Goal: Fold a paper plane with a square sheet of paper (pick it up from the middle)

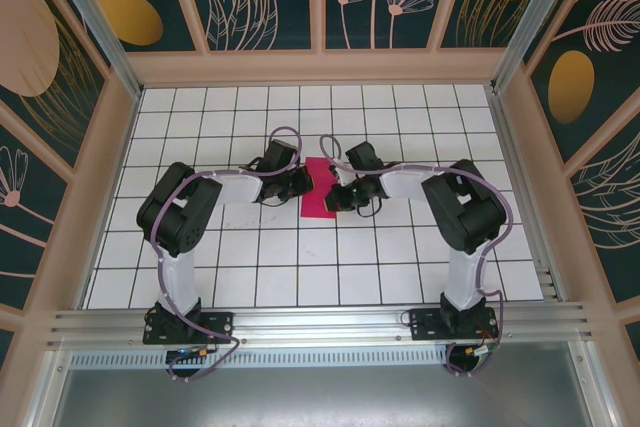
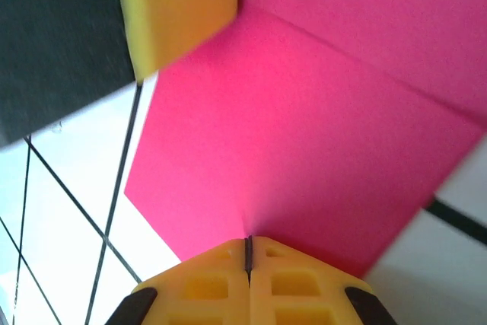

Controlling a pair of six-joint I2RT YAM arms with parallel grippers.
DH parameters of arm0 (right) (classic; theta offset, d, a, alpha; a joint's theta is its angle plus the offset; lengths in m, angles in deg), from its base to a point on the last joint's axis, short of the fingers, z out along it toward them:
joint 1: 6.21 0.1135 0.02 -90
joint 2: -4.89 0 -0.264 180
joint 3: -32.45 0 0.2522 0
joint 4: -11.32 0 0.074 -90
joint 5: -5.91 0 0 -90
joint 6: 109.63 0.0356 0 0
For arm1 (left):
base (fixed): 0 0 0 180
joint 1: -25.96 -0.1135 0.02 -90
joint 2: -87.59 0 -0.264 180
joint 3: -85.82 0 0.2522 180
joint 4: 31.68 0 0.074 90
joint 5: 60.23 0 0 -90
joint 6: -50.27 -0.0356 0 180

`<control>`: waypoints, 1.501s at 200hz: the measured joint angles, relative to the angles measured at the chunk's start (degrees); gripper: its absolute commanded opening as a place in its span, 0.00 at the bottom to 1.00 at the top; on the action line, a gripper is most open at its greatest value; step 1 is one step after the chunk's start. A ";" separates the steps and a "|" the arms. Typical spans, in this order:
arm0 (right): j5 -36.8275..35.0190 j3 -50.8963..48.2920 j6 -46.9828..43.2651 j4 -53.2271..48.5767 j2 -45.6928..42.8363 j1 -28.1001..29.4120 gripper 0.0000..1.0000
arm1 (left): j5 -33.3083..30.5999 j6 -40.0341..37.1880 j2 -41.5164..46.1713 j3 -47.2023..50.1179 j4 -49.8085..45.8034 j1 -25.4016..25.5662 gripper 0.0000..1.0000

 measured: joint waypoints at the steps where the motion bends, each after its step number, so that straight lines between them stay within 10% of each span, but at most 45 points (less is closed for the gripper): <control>1: 0.00 -0.24 0.00 0.11 -0.15 -0.02 0.00 | 0.00 0.00 0.00 0.00 0.00 0.00 0.03; 111: -0.26 -5.31 -0.68 -1.73 -6.51 -0.22 0.00 | -0.02 0.44 -0.02 0.00 0.02 0.00 0.04; 206: -0.50 7.50 0.50 -1.73 4.94 1.18 0.00 | 0.00 0.48 -0.02 0.00 0.04 0.00 0.03; 300: -1.55 -9.31 0.83 0.94 -7.87 0.20 0.00 | 0.15 0.46 -0.02 0.00 0.09 0.00 0.05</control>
